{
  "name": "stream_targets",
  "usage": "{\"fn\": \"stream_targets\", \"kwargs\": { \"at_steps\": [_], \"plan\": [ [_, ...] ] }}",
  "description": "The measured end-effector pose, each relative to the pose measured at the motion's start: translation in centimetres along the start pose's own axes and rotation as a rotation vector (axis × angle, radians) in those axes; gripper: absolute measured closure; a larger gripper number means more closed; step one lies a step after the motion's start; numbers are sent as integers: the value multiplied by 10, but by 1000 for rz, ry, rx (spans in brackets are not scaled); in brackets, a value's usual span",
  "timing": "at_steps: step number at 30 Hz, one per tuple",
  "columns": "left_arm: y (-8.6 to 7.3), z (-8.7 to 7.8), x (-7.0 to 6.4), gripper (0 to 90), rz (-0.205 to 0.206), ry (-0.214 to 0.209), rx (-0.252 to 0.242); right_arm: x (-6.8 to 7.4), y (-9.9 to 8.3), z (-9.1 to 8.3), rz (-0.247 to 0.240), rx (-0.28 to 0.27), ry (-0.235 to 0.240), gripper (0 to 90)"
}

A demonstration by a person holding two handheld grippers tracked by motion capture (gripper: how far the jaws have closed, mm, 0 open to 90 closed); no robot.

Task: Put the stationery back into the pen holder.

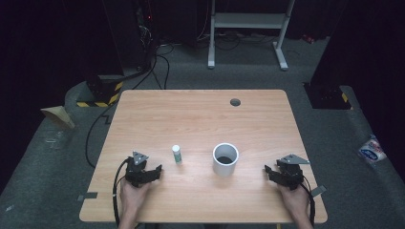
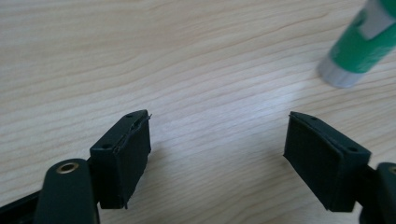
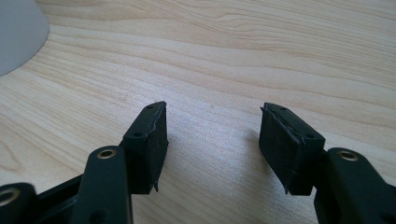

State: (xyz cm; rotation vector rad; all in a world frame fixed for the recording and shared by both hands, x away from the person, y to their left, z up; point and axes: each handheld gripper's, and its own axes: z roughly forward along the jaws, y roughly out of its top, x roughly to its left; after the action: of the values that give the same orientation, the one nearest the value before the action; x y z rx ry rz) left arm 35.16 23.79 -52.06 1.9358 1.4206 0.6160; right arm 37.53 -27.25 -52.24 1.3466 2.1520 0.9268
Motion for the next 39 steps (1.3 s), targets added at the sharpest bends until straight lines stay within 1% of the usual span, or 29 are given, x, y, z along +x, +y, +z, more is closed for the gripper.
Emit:
{"fn": "stream_targets", "kwargs": {
  "at_steps": [1, 2, 5, 6, 7, 8, 9, 10, 11, 13, 18, 23, 28, 29, 30, 31, 32, 33, 38, 39],
  "plan": [
    [1, -2, -2, 239, -3, -9, -14, 0, 0, 0, -2, -1, 0, 419],
    [1, -2, -2, 244, -3, -9, -14, 0, 0, 0, -2, -1, 0, 419],
    [3, -7, -6, 249, -1, -53, -34, 0, 0, 0, 0, 0, 0, 417],
    [3, -9, -7, 249, 7, -58, -36, 0, 0, 0, 0, 0, 0, 417],
    [5, -11, -11, 247, 13, -74, -44, 0, 0, 0, -2, -1, 0, 417],
    [5, -11, -11, 247, 13, -74, -44, 0, 0, 0, -2, -1, 0, 417],
    [5, -14, -14, 247, 6, -95, -57, 0, 0, 0, 1, 0, 0, 417],
    [5, -14, -14, 246, 6, -95, -57, 0, 0, 0, 1, 0, 0, 417],
    [5, -16, -17, 247, 6, -109, -64, 0, 0, 0, 1, 0, 0, 417],
    [6, -17, -19, 258, 11, -120, -60, 0, 0, 0, 1, 1, 1, 412],
    [7, -18, -22, 291, 18, -134, -70, 0, 0, 0, -1, 0, 2, 411],
    [14, -16, -31, 291, 46, -149, -74, 0, 0, 0, 4, 4, 1, 403],
    [20, -15, -38, 296, 50, -156, -78, 0, 0, 0, 3, 3, 1, 403],
    [21, -14, -39, 300, 57, -155, -82, 0, 0, 0, 3, 3, 1, 403],
    [23, -13, -42, 310, 55, -158, -78, 0, 0, 0, 3, 3, 2, 403],
    [23, -13, -42, 312, 55, -158, -78, 0, 0, 0, 3, 3, 2, 403],
    [24, -12, -43, 312, 67, -159, -75, 0, 0, 0, 3, 3, 1, 403],
    [27, -10, -46, 323, 68, -162, -72, 0, 0, 0, 4, 3, 2, 403],
    [32, -6, -49, 334, 75, -160, -68, 0, 0, 0, 4, 3, 2, 403],
    [35, -5, -51, 336, 81, -156, -66, 0, 0, 0, 4, 3, 2, 403]
  ]
}}
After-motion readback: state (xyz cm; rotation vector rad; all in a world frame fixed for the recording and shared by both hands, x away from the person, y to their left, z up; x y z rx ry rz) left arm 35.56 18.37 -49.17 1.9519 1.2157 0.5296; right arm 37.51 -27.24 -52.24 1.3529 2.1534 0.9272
